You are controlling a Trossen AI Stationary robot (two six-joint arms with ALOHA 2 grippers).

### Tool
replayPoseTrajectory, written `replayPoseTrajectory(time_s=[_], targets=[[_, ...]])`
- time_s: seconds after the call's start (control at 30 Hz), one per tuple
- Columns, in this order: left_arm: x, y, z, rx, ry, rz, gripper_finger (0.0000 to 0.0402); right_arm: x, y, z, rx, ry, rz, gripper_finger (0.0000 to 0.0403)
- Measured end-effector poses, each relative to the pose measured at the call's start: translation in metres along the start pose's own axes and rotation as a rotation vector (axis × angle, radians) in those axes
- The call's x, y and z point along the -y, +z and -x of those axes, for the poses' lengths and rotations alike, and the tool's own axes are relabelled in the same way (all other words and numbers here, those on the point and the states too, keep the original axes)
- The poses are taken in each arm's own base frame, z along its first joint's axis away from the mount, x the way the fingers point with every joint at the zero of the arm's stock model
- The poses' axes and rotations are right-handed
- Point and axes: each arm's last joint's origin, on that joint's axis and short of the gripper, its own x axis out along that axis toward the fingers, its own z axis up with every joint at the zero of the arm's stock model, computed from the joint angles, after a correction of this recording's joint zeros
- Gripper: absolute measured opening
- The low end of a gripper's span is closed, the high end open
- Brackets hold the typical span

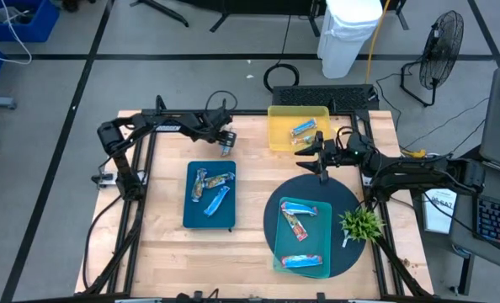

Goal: Pick and place Granola Bars by type
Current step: Put the yellow granola bar into the yellow bin

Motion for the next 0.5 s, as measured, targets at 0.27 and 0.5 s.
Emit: replayPoseTrajectory(time_s=[0.27,0.5], targets=[[-0.0018,-0.0009,-0.0001,-0.004,0.024,0.017,0.0216,0.0,0.0002,0.0,0.002,0.0,0.001,0.0158],[-0.0017,-0.0019,-0.0041,-0.001,0.044,0.029,0.0216,0.0,0.0001,0.0,0.001,0.0,-0.008,0.0155]])
